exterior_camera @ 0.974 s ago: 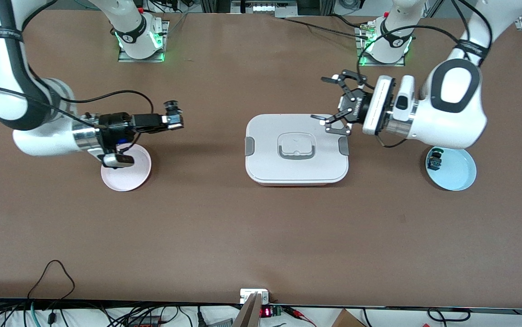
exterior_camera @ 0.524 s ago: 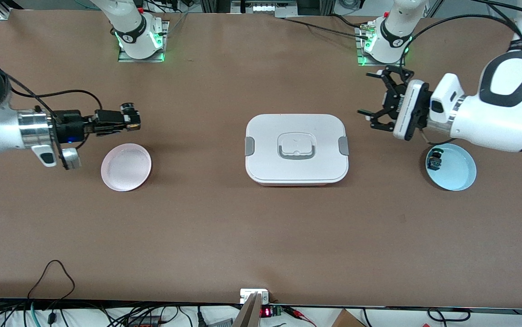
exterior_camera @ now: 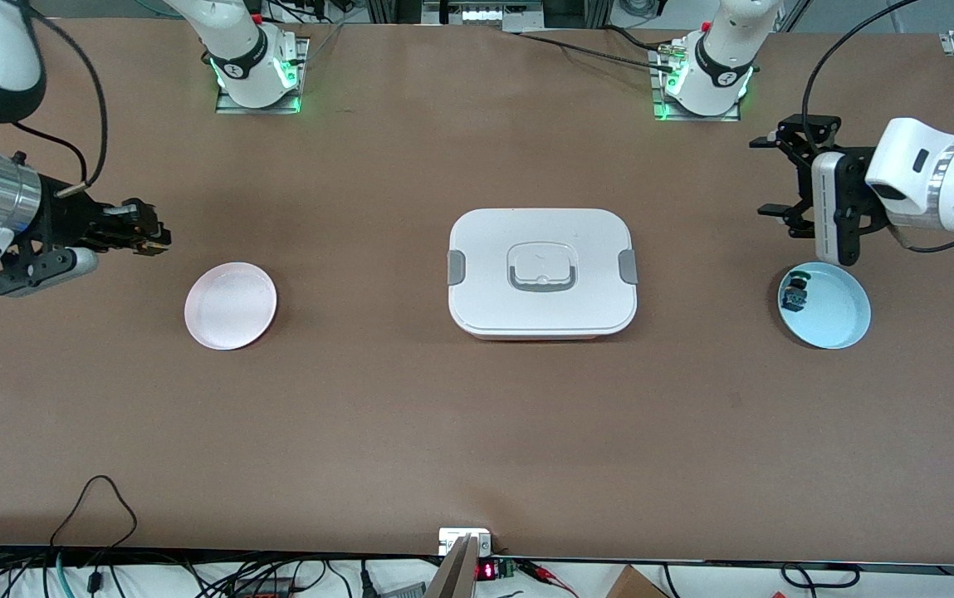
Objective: Transfer orange switch to right arm and place
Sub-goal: 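Move the switch to the white plate while the left gripper withdraws, then lower the switch onto the white plate and open the right gripper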
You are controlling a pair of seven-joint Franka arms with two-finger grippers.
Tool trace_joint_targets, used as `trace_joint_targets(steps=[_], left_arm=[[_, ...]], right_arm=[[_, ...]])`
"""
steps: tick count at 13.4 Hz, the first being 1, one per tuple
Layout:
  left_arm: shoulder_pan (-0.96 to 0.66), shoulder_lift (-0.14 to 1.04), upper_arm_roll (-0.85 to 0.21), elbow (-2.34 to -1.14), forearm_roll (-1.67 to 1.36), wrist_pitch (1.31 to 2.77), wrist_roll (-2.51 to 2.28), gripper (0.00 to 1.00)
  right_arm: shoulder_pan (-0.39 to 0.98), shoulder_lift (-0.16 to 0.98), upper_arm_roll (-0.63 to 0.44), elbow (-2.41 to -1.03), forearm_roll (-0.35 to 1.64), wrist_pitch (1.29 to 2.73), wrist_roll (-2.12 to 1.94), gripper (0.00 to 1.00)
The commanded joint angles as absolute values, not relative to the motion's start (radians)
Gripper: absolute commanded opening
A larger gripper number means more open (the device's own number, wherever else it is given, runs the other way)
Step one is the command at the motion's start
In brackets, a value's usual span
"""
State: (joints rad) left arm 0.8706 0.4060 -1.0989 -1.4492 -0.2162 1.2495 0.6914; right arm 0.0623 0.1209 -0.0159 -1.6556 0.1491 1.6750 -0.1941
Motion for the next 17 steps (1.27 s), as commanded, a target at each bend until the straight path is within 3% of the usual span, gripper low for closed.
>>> trace_joint_targets(steps=[1, 2, 3, 5, 8, 10, 12, 15, 17], left_arm=[[0.826, 0.356, -1.089, -1.385, -0.115, 1.207, 0.582, 1.0], [0.774, 0.339, -1.069, -1.372, -0.062, 1.192, 0.58, 1.0], [0.693, 0.318, -0.967, -1.35, -0.042, 1.172, 0.58, 1.0], [0.476, 0.244, -0.644, -1.341, -0.049, 1.227, 0.533, 1.0], [0.275, 0.177, -0.368, -1.394, -0.041, 1.412, 0.346, 1.0], [0.119, 0.167, -0.168, -1.413, -0.049, 1.456, 0.206, 1.0], [-0.001, 0.135, -0.039, -1.452, -0.049, 1.501, 0.077, 1.0], [-0.031, -0.02, -0.017, -1.676, -0.037, 1.618, 0.015, 1.0], [-0.031, -0.06, -0.014, -1.715, -0.035, 1.632, 0.009, 1.0]], right_arm=[[0.104, 0.01, -0.012, -1.861, 0.063, 1.852, -0.129, 0.0], [0.11, -0.018, -0.012, -1.946, 0.036, 1.934, -0.124, 0.0], [0.109, -0.023, -0.011, -1.992, 0.031, 1.983, -0.124, 0.0], [0.109, -0.02, -0.011, -2.052, 0.031, 2.057, -0.124, 0.0], [0.103, 0.008, -0.012, -2.161, 0.031, 2.216, -0.124, 0.0], [0.1, 0.055, -0.012, -2.195, 0.031, 2.31, -0.123, 0.0], [0.1, 0.106, -0.014, -2.229, 0.031, 2.406, -0.123, 0.0], [0.094, 0.182, -0.015, -2.263, 0.032, 2.537, -0.124, 0.0], [0.092, 0.219, -0.015, -2.278, 0.032, 2.603, -0.124, 0.0]])
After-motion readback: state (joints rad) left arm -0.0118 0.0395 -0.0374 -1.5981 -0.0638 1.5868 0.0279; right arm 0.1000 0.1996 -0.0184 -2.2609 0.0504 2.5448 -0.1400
